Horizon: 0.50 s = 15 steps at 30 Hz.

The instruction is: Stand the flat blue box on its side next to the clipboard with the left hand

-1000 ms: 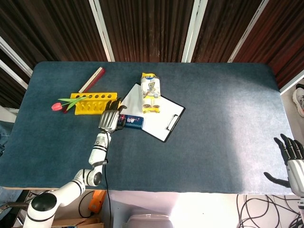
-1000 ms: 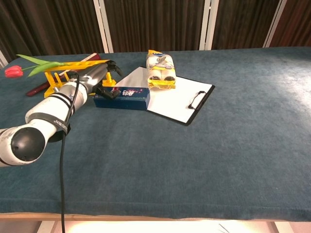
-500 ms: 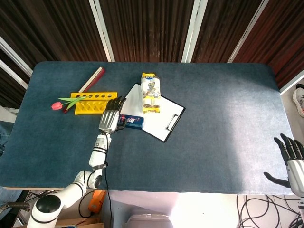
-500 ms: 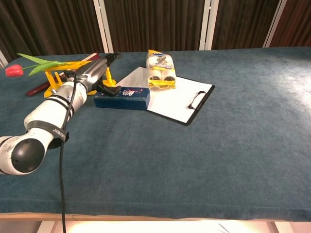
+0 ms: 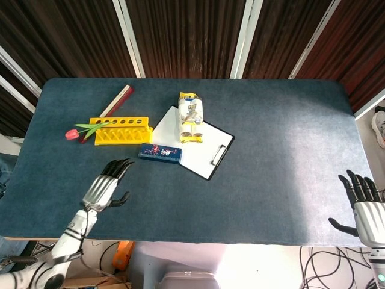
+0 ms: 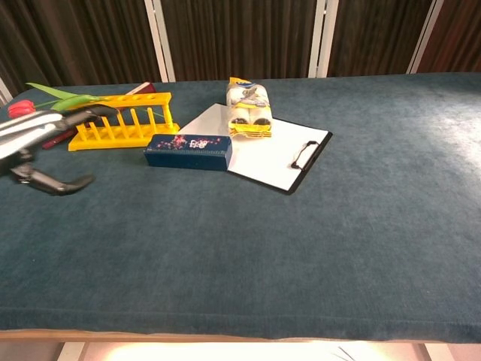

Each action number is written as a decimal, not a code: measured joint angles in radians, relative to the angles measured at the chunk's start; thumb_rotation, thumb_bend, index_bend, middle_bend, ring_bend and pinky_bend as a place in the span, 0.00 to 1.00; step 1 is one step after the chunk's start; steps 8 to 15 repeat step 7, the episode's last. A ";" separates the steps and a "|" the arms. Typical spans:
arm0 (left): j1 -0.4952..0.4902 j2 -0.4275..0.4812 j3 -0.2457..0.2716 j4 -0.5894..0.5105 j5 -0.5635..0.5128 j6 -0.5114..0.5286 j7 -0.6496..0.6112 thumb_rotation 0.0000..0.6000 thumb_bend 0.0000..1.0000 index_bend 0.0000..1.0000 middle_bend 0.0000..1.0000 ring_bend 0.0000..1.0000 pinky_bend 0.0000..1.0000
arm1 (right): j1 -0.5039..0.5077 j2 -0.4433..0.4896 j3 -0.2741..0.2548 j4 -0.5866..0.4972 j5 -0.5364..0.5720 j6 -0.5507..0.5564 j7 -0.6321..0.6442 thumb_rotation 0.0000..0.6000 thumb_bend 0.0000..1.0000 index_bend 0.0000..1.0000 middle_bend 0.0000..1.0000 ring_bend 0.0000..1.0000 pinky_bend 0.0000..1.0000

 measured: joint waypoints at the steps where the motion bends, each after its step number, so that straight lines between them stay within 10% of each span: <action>1: 0.020 0.027 0.010 -0.026 0.012 0.025 0.010 1.00 0.36 0.00 0.00 0.00 0.01 | 0.000 -0.003 0.000 -0.001 0.001 0.000 -0.008 1.00 0.18 0.00 0.00 0.00 0.00; 7: 0.168 0.044 0.046 0.006 0.082 0.214 0.063 1.00 0.36 0.00 0.00 0.00 0.01 | -0.001 -0.014 0.005 -0.006 0.009 0.004 -0.028 1.00 0.18 0.00 0.00 0.00 0.00; 15: 0.168 0.044 0.046 0.006 0.082 0.214 0.063 1.00 0.36 0.00 0.00 0.00 0.01 | -0.001 -0.014 0.005 -0.006 0.009 0.004 -0.028 1.00 0.18 0.00 0.00 0.00 0.00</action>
